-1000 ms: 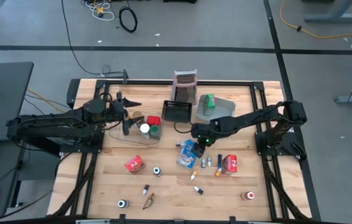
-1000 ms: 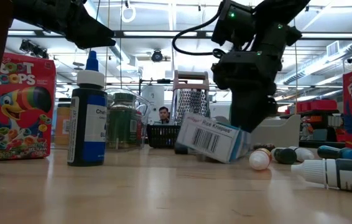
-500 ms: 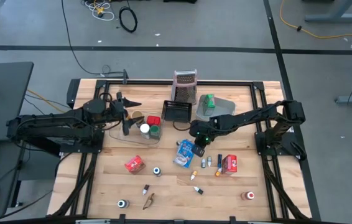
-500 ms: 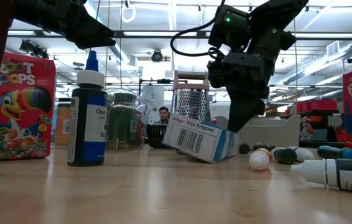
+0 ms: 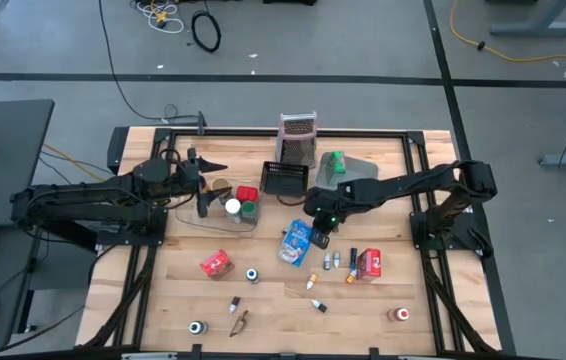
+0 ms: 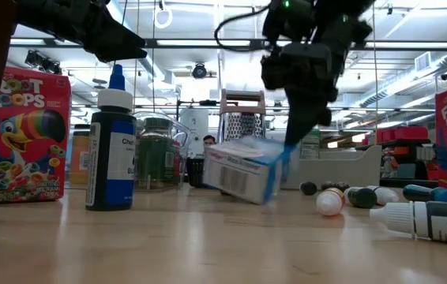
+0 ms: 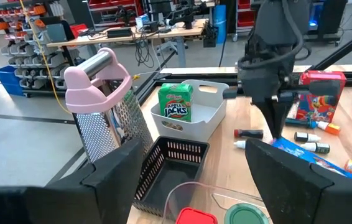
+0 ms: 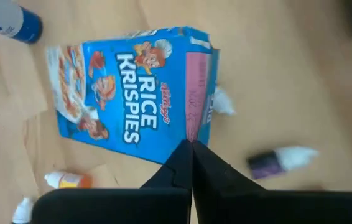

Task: Pick & Place Kitchen Items
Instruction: Put the blue cereal box into the gray bin

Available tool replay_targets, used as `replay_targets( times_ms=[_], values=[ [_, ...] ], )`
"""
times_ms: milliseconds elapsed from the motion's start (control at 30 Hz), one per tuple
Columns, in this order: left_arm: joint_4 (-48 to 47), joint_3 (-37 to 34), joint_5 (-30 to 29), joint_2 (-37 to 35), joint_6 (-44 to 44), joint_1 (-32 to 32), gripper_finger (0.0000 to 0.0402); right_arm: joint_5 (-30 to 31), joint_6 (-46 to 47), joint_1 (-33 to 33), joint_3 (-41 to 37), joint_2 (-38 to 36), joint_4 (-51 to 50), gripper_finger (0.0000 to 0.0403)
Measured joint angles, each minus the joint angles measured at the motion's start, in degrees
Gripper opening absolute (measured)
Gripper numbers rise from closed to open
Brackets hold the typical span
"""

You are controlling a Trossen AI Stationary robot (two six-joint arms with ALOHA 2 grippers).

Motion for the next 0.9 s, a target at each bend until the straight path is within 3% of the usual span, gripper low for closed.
replay_targets(
  times_ms=[367, 600, 767, 900],
  values=[
    [-0.1, 0.0, 0.0, 0.0, 0.1, 0.0, 0.0291, 20.6, 0.5, 0.0, 16.8, -3.6, -32.5, 0.0001],
    [-0.1, 0.0, 0.0, 0.0, 1.9, 0.0, 0.0291, 34.5, 3.5, 0.0, 23.5, -4.2, -50.0, 0.0],
    [-0.1, 0.0, 0.0, 0.0, 1.9, 0.0, 0.0291, 41.0, 6.1, 0.0, 23.7, -4.2, -58.3, 0.0],
    [-0.1, 0.0, 0.0, 0.0, 1.9, 0.0, 0.0291, 43.3, 3.7, 0.0, 23.2, -4.2, -58.0, 0.0]
  ],
)
